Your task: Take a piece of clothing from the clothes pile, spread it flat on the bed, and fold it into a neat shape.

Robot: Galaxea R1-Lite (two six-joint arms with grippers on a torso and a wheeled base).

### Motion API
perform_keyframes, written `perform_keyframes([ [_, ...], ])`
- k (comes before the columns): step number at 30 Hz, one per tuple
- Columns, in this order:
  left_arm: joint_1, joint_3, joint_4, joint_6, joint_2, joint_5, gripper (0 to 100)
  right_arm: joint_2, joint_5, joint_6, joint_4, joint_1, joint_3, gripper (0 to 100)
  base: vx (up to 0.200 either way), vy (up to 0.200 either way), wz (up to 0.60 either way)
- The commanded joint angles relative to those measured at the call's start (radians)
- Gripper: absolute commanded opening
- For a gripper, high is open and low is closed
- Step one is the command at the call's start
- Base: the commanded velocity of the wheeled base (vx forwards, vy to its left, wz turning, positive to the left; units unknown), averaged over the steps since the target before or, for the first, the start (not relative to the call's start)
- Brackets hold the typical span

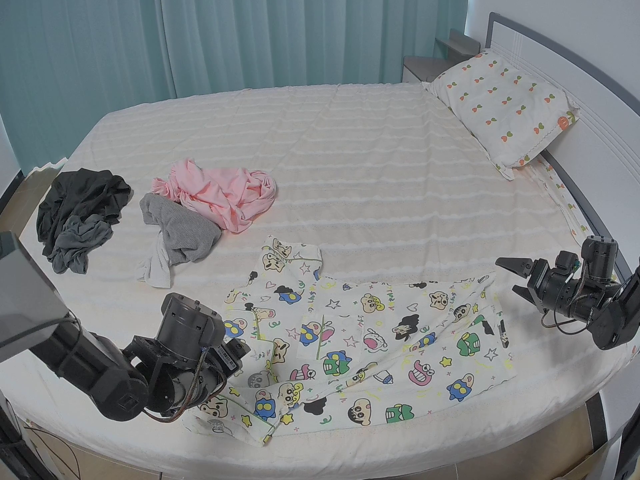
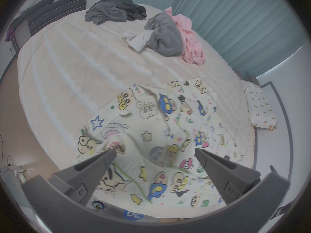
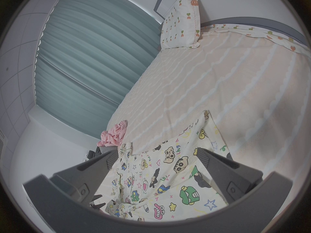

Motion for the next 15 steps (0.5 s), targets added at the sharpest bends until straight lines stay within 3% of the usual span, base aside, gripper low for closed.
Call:
perform_keyframes([
  [1,0.002,0.035,-0.017,-0.002,0.046,-0.003,100,-0.002,0.001,0.002,0.0,-0.003,-0.001,100,0.0,0.0,0.0],
  [15,-0.101,0.178,-0.017,-0.014,-0.063,-0.009,100,-0.001,0.001,0.002,0.0,-0.002,0.002,100,0.0,0.0,0.0],
])
